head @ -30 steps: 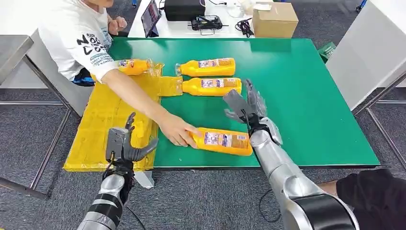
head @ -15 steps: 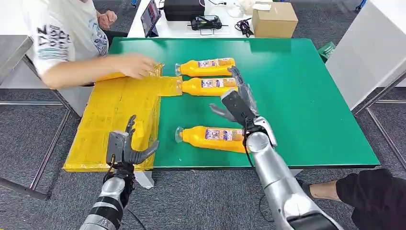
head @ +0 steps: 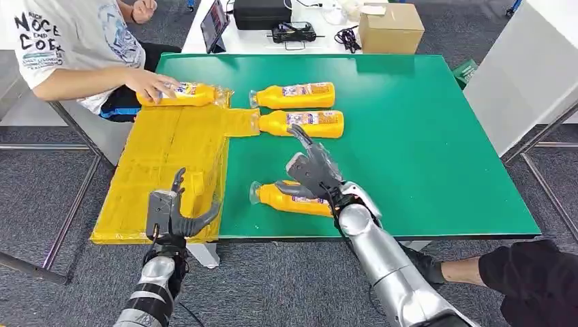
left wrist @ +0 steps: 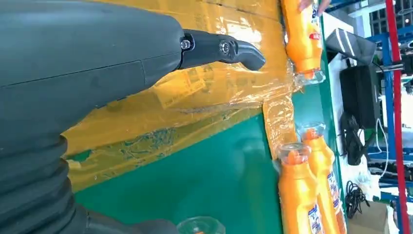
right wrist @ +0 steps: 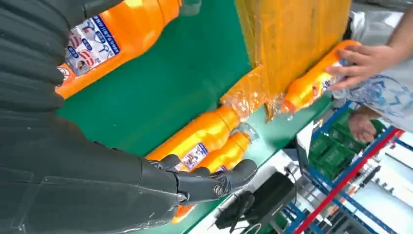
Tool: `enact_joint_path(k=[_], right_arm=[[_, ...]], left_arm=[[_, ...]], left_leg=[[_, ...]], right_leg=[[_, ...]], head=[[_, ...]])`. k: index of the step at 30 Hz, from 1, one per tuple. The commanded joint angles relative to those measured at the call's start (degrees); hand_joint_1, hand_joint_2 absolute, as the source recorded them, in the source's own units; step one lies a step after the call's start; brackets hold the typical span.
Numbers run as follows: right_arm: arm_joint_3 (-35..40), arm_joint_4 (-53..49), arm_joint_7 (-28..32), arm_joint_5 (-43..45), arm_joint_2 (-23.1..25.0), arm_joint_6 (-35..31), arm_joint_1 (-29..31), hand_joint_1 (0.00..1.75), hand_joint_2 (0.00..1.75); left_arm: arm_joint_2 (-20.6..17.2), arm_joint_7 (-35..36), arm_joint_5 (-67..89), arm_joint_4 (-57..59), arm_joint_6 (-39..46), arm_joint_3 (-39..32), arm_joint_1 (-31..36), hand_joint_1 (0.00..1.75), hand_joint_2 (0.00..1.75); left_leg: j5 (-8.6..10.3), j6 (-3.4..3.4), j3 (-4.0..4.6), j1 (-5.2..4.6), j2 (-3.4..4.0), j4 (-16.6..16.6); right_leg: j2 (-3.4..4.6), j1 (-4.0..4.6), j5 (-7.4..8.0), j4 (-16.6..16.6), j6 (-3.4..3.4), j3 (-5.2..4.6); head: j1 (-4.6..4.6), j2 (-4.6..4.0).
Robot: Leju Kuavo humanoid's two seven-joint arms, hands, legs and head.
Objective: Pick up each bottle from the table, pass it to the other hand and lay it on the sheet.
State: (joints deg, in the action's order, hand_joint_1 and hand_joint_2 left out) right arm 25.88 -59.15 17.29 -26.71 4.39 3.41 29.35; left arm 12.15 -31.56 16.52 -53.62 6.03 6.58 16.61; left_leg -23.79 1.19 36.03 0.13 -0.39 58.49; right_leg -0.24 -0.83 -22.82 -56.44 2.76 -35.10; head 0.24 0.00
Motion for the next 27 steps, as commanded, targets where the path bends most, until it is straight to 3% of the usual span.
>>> enact_joint_path(k=[1, 9, 27], right_arm=[[4.82, 4.78, -2.15, -0.66, -2.45, 0.96, 3.12, 0.0, 1.75], [10.47, 15.43, -7.94, -5.37, -4.76, 0.32, 7.65, 0.0, 1.75], [14.22, 21.62, -12.91, -9.36, -5.73, 1.8, 9.13, 0.0, 1.75]], left_arm=[[-0.85, 0.25, 0.3, 1.71, 0.03, -1.36, 0.79, 0.0, 1.75], [-1.41, 1.22, 1.35, 1.92, 0.45, -2.86, -0.13, 0.0, 1.75], [-1.55, 1.99, 2.62, 4.55, 0.31, -2.47, 1.48, 0.0, 1.75]], left_leg=[[-0.13, -0.06, -0.29, 0.02, 0.1, -0.02], [-0.11, -0.05, -0.33, 0.01, 0.14, -0.05], [-0.11, -0.06, -0.26, 0.02, 0.09, 0.01]], right_leg=[[0.08, 0.03, -0.1, 0.02, -0.11, 0.26], [0.13, 0.02, -0.06, 0.05, -0.1, 0.29], [0.07, 0.03, -0.09, -0.01, -0.11, 0.24]], head=[[0.0, 0.0], [0.0, 0.0], [0.0, 0.0]])
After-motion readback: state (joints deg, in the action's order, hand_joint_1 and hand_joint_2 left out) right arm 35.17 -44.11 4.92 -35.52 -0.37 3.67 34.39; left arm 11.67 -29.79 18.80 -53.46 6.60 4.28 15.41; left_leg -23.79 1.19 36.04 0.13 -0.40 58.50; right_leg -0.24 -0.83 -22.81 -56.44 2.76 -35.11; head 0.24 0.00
